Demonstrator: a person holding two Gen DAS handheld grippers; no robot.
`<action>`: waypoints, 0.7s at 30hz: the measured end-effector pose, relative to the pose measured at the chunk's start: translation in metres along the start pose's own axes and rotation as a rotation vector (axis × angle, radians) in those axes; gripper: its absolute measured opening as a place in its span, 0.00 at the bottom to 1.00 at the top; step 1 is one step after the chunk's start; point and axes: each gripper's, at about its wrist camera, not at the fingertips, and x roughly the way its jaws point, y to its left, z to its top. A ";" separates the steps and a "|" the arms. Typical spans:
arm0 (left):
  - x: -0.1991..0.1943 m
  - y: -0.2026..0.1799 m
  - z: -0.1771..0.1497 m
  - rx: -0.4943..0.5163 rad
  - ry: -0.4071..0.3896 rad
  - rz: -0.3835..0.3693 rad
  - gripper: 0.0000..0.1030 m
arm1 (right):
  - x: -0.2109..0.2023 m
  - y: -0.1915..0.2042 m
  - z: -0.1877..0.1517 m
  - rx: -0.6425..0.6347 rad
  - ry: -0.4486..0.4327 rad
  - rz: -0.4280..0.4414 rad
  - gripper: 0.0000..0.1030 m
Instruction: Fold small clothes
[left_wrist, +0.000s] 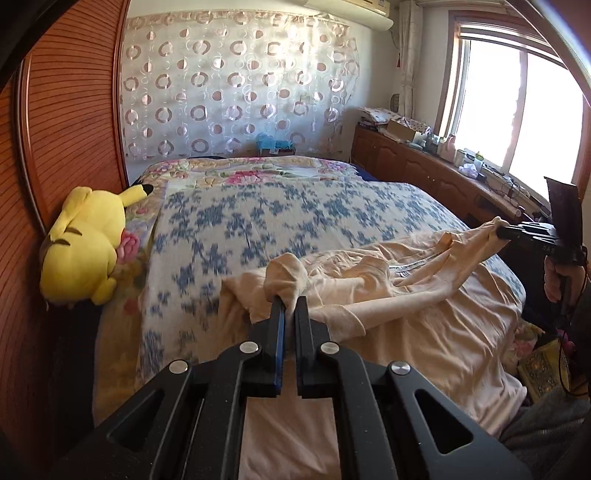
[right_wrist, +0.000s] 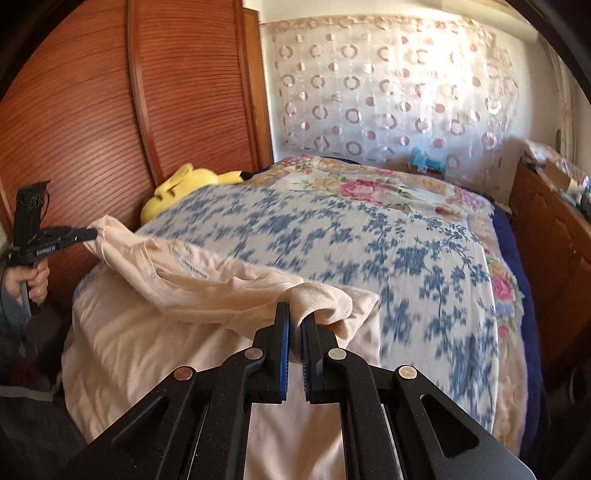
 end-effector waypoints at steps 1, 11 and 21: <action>-0.004 -0.002 -0.005 -0.008 -0.001 -0.003 0.05 | -0.005 0.003 -0.006 0.000 0.004 0.004 0.05; -0.052 -0.013 -0.035 -0.033 -0.001 -0.006 0.05 | -0.052 0.024 -0.018 0.037 0.067 0.012 0.05; -0.050 -0.009 -0.052 -0.057 0.041 0.004 0.06 | -0.075 0.049 -0.038 0.032 0.077 -0.010 0.05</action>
